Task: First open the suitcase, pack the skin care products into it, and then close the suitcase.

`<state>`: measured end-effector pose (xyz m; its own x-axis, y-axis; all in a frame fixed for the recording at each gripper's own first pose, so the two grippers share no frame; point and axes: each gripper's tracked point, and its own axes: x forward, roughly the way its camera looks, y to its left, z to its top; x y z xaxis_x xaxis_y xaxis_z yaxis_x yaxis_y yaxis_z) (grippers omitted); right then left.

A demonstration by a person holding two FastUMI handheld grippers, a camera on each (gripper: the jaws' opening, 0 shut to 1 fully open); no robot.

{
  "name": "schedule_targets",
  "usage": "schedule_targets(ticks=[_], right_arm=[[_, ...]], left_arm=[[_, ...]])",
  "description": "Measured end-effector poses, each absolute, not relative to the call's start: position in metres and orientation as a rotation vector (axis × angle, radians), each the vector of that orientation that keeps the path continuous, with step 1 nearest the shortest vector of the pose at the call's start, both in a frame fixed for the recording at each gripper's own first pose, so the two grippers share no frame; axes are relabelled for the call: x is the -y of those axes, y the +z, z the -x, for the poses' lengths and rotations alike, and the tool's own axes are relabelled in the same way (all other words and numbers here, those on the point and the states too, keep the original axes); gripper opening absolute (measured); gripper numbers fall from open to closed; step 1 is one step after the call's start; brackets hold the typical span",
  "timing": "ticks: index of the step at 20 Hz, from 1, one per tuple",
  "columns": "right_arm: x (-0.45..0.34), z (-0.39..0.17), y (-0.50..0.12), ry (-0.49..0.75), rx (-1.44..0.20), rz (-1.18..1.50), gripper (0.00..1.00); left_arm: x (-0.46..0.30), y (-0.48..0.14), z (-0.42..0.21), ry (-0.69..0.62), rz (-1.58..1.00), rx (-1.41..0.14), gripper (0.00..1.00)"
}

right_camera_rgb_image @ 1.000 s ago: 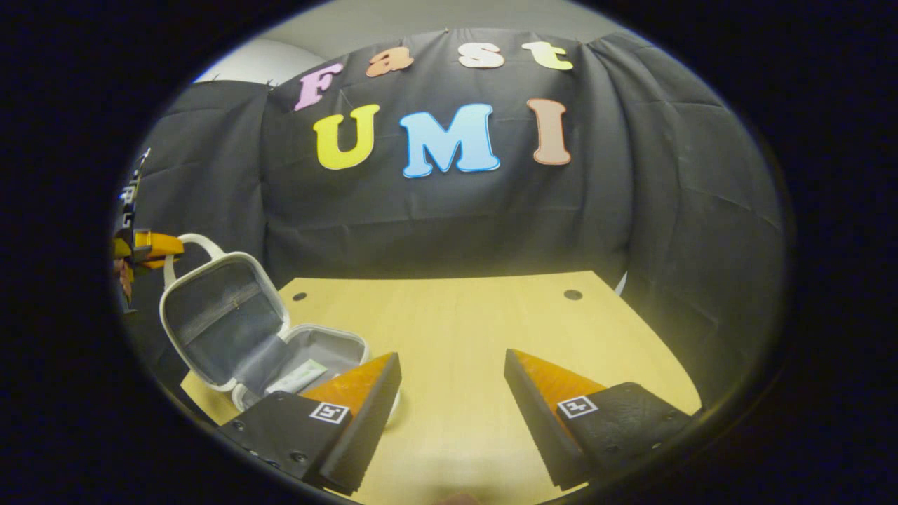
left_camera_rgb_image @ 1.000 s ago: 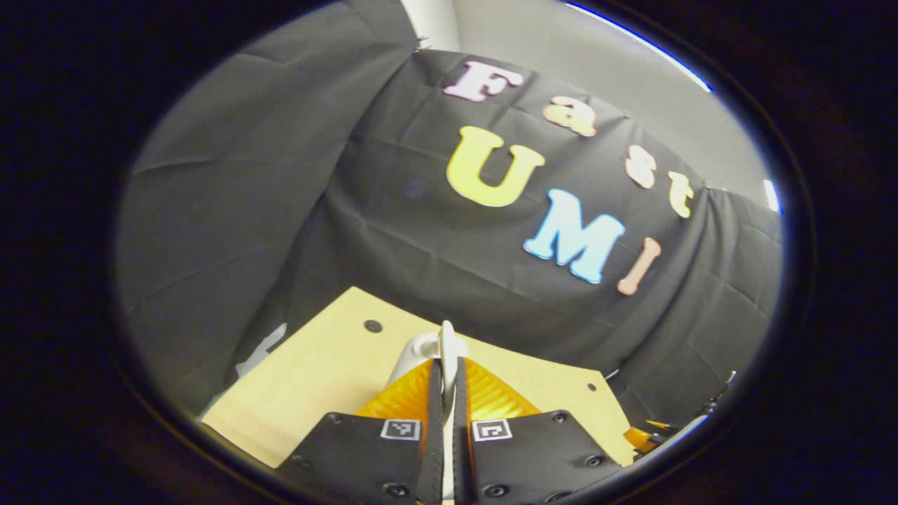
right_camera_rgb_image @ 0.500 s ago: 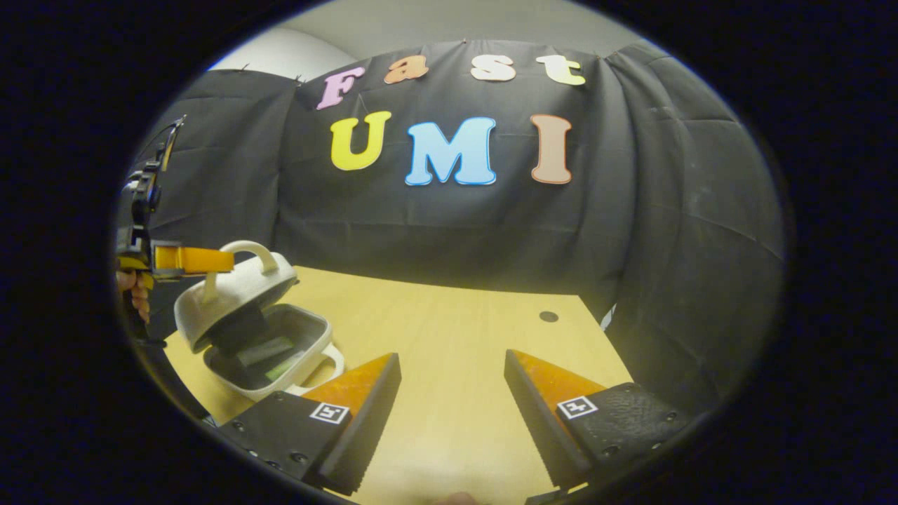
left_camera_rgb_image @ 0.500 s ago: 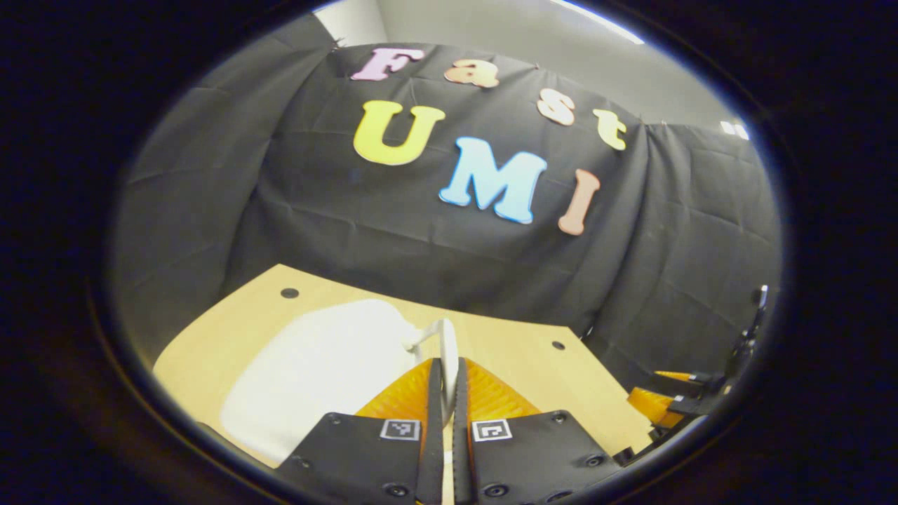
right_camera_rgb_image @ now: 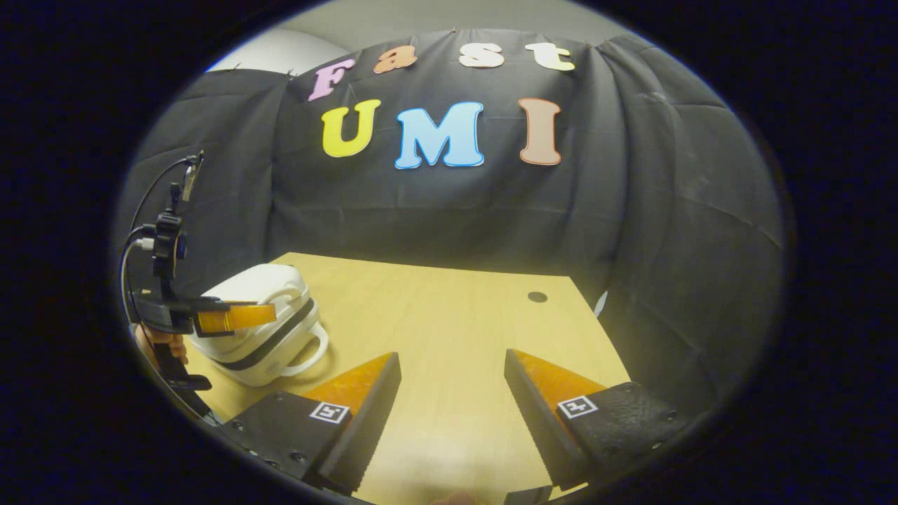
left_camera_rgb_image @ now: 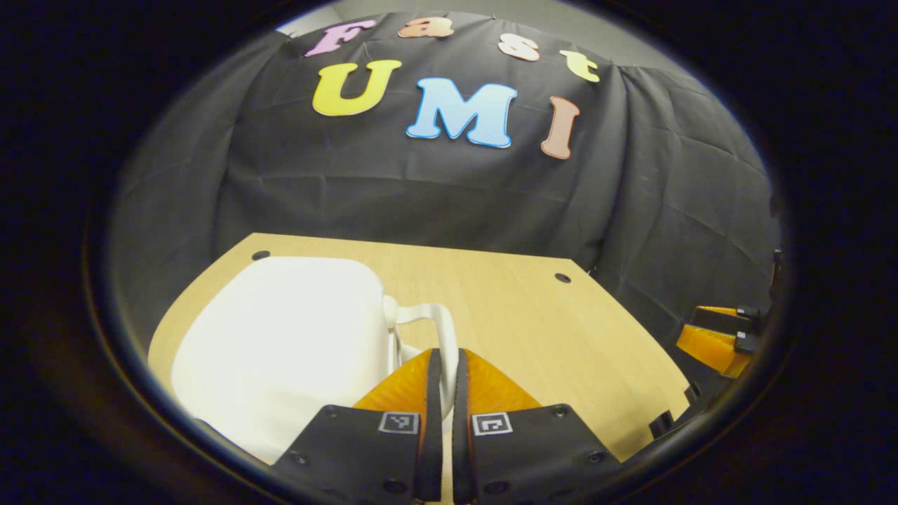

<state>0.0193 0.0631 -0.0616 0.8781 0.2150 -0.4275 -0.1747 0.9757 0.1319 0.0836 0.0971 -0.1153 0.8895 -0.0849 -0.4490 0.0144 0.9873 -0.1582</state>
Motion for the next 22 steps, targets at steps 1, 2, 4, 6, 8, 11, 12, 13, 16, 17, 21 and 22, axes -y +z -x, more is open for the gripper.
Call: schedule_targets(ticks=[1, 2, 4, 6, 8, 11, 12, 13, 16, 17, 21, 22], right_arm=[[-0.064, -0.020, -0.062, 0.196, -0.456, -0.089, 0.91], [-0.064, -0.020, -0.063, 0.187, -0.462, -0.085, 0.92], [-0.066, -0.018, -0.062, 0.179, -0.467, -0.081, 0.91], [-0.068, -0.015, -0.059, 0.175, -0.465, -0.071, 0.91], [-0.067, -0.014, -0.056, 0.159, -0.462, -0.057, 0.91], [-0.073, -0.013, -0.047, 0.142, -0.448, -0.052, 0.91], [-0.072, -0.015, -0.044, 0.129, -0.442, -0.045, 0.91], [-0.071, -0.014, -0.039, 0.115, -0.430, -0.044, 0.92], [-0.078, -0.009, -0.021, 0.095, -0.388, -0.062, 0.94], [-0.079, -0.008, -0.016, 0.087, -0.372, -0.064, 0.94], [-0.078, -0.002, 0.006, 0.058, -0.293, -0.107, 0.94], [-0.073, -0.002, 0.012, 0.046, -0.270, -0.111, 0.95]], left_arm=[[-0.097, -0.119, -0.085, -0.054, 0.147, -0.475, 0.13], [-0.096, -0.126, -0.085, -0.056, 0.141, -0.485, 0.13], [-0.094, -0.134, -0.087, -0.067, 0.122, -0.500, 0.13], [-0.089, -0.139, -0.087, -0.093, 0.115, -0.511, 0.20], [-0.084, -0.138, -0.086, -0.118, 0.134, -0.503, 0.24], [-0.089, -0.111, -0.087, -0.118, 0.175, -0.425, 0.30], [-0.089, -0.099, -0.085, -0.124, 0.187, -0.395, 0.32], [-0.091, -0.089, -0.082, -0.112, 0.187, -0.376, 0.47], [-0.105, -0.046, -0.078, -0.073, 0.167, -0.283, 0.84], [-0.113, -0.031, -0.077, -0.046, 0.146, -0.246, 0.85], [-0.129, 0.020, -0.063, 0.048, 0.038, -0.108, 0.96], [-0.124, 0.031, -0.059, 0.044, 0.033, -0.076, 0.96]])
